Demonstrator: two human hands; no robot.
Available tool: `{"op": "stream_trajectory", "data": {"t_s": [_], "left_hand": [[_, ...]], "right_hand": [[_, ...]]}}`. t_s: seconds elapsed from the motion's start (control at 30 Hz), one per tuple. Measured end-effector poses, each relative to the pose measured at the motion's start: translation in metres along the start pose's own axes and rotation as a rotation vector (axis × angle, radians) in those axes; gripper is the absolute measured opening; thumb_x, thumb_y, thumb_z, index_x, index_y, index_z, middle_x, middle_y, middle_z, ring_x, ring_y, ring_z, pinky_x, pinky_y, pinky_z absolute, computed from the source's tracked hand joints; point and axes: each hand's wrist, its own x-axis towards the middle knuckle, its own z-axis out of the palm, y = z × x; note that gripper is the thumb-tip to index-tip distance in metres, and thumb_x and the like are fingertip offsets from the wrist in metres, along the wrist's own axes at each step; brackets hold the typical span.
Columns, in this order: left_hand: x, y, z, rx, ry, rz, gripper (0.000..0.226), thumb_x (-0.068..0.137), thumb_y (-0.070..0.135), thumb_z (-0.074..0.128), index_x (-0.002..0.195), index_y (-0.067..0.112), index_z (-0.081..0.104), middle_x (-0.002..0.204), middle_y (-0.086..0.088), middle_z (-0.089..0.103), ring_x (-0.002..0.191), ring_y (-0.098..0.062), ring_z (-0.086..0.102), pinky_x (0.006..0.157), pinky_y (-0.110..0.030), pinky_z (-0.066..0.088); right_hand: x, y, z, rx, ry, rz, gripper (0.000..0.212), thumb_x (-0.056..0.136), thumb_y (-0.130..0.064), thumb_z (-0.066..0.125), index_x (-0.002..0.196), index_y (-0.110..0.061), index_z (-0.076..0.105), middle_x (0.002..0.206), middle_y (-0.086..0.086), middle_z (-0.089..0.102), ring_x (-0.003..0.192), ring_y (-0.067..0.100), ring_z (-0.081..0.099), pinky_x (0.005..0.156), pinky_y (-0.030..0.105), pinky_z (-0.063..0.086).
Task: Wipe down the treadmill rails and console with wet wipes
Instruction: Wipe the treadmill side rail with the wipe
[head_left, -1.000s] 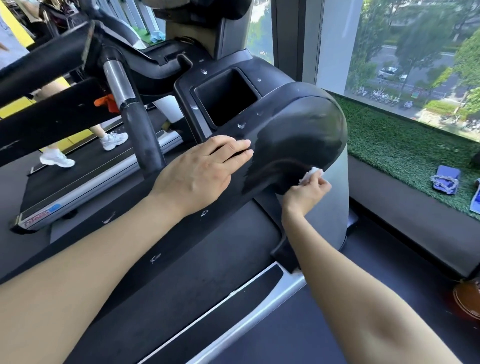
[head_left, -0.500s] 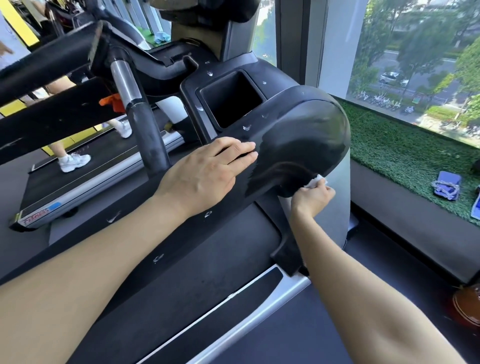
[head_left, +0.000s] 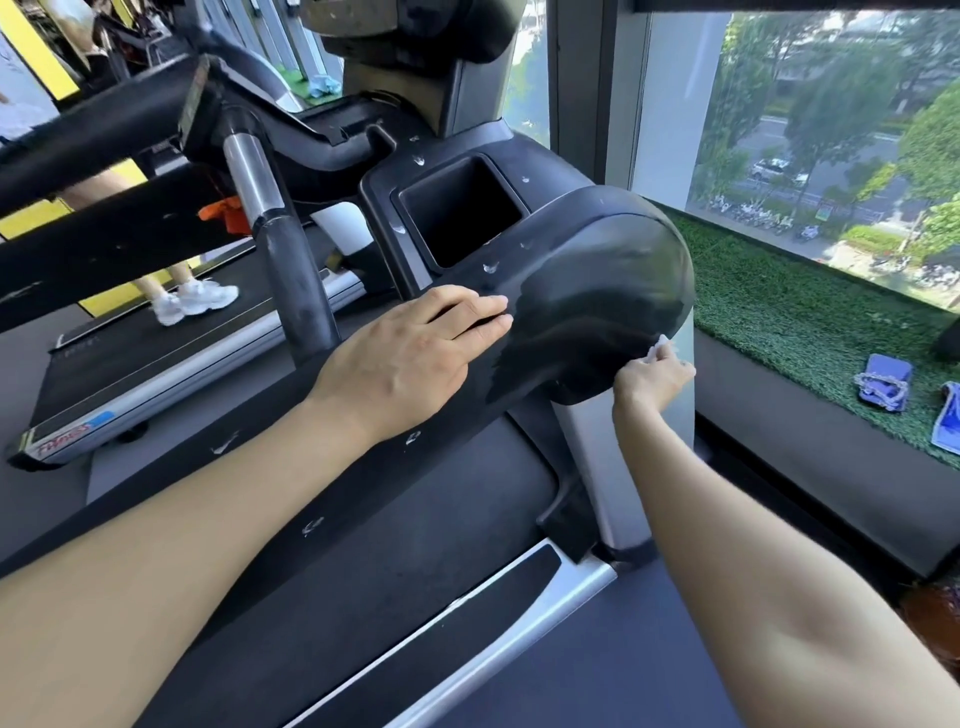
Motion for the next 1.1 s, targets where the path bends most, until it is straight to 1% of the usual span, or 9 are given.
{"op": "stream_trajectory", "data": {"t_s": [0.07,0.13,0.3,0.6,0.67,0.8,0.87,1.0,1.1], "left_hand": [[0.0,0.0,0.0,0.003,0.004,-0.001,0.048,0.088,0.016,0.039,0.134,0.017,0.054,0.136,0.007,0.05,0.121,-0.015,0.041,0.094,-0.033,0.049],[0.0,0.0,0.0,0.001,0.016,0.005,0.048,0.088,0.017,0.04,0.134,0.017,0.054,0.136,0.008,0.05,0.121,-0.014,0.041,0.093,-0.032,0.049],[0.0,0.002,-0.002,-0.009,0.046,-0.002,0.046,0.086,0.011,0.058,0.131,0.018,0.057,0.134,0.008,0.053,0.12,-0.013,0.043,0.085,-0.029,0.05],[0.0,0.003,-0.007,-0.11,0.053,-0.028,0.043,0.083,0.003,0.062,0.125,0.01,0.06,0.129,-0.001,0.057,0.12,-0.017,0.046,0.091,-0.035,0.049],[-0.002,0.003,-0.012,-0.167,0.043,-0.084,0.041,0.086,0.002,0.059,0.126,0.01,0.059,0.13,-0.002,0.056,0.121,-0.019,0.048,0.09,-0.039,0.051],[-0.024,0.001,-0.022,-0.193,0.049,-0.149,0.042,0.089,0.002,0.055,0.13,0.011,0.056,0.129,0.0,0.053,0.117,-0.018,0.048,0.087,-0.041,0.053],[-0.038,-0.003,-0.025,-0.186,0.049,-0.147,0.043,0.09,0.004,0.056,0.132,0.011,0.054,0.128,0.0,0.053,0.115,-0.016,0.047,0.086,-0.04,0.053],[-0.049,-0.008,-0.023,-0.213,0.04,-0.164,0.044,0.091,0.012,0.055,0.135,0.012,0.05,0.132,0.001,0.051,0.117,-0.015,0.044,0.092,-0.041,0.051],[-0.05,-0.008,-0.02,-0.225,0.035,-0.154,0.045,0.092,0.015,0.051,0.137,0.011,0.049,0.133,0.0,0.05,0.121,-0.015,0.044,0.099,-0.038,0.047]], "right_hand": [[-0.017,-0.004,0.003,0.075,-0.011,-0.106,0.038,0.092,0.002,0.041,0.129,-0.007,0.042,0.119,0.009,0.049,0.098,0.021,0.054,0.085,0.022,0.046],[-0.029,-0.011,0.008,0.047,0.002,-0.238,0.045,0.094,-0.005,0.042,0.139,-0.006,0.037,0.113,0.0,0.046,0.094,0.019,0.052,0.086,0.024,0.047],[-0.064,-0.032,0.01,0.208,-0.049,-0.49,0.05,0.088,0.015,0.038,0.134,-0.002,0.049,0.111,0.004,0.032,0.103,0.016,0.046,0.087,-0.005,0.023],[-0.14,-0.031,-0.002,0.239,-0.277,-0.868,0.048,0.088,0.006,0.042,0.132,-0.007,0.054,0.103,0.003,0.041,0.082,-0.001,0.043,0.084,0.011,0.038],[-0.131,-0.036,-0.004,0.252,-0.277,-0.858,0.038,0.094,-0.001,0.046,0.128,-0.01,0.058,0.1,0.001,0.043,0.083,0.005,0.047,0.085,0.018,0.041],[-0.078,-0.062,-0.005,0.334,-0.12,-0.438,0.021,0.098,-0.014,0.051,0.09,-0.006,0.068,0.095,-0.004,0.041,0.08,-0.001,0.051,0.089,0.02,0.042],[-0.084,-0.069,-0.002,0.371,-0.147,-0.423,0.02,0.097,-0.012,0.052,0.085,-0.014,0.068,0.099,-0.002,0.042,0.084,0.008,0.053,0.094,0.029,0.045],[-0.159,-0.051,0.0,0.315,-0.259,-0.872,0.023,0.092,-0.005,0.054,0.109,-0.006,0.07,0.105,-0.001,0.049,0.084,0.009,0.051,0.083,0.022,0.044],[-0.181,-0.042,-0.002,0.288,-0.334,-0.996,0.027,0.093,-0.003,0.053,0.115,-0.006,0.068,0.107,0.001,0.051,0.083,0.006,0.05,0.081,0.022,0.048]]}}
